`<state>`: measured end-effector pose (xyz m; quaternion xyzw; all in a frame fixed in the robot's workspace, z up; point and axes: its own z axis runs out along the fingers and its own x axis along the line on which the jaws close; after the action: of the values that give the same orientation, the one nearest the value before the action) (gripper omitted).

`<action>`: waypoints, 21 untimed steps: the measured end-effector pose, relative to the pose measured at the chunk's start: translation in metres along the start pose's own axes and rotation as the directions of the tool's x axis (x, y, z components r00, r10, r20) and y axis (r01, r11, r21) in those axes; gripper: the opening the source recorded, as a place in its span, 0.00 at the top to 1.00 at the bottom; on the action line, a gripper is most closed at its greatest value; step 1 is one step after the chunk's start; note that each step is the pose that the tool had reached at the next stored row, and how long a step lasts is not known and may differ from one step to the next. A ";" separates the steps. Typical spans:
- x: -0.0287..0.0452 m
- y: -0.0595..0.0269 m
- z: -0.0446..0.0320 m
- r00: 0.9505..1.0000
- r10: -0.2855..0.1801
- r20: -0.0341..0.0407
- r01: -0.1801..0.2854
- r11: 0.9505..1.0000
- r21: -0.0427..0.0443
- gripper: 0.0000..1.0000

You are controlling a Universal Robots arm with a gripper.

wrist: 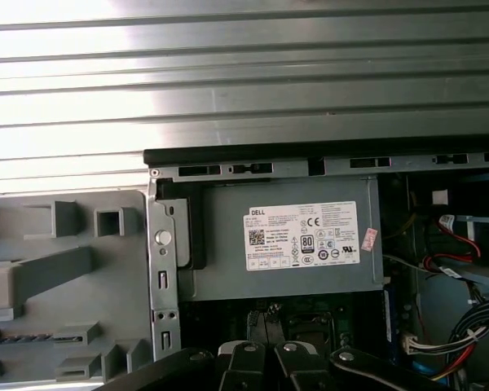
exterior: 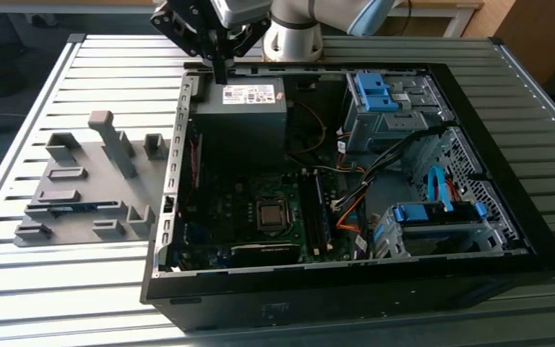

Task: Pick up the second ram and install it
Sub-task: 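Reach for the second ram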

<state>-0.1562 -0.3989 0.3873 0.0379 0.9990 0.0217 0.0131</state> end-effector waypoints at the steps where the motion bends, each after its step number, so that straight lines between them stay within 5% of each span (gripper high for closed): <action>1: 0.0002 0.0000 0.0000 1.000 0.000 0.000 0.000 1.000 0.000 0.89; 21: 0.0042 -0.0004 0.0009 1.000 0.000 0.000 0.000 1.000 0.000 0.89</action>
<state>-0.1604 -0.3989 0.3862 0.0379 0.9990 0.0217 0.0131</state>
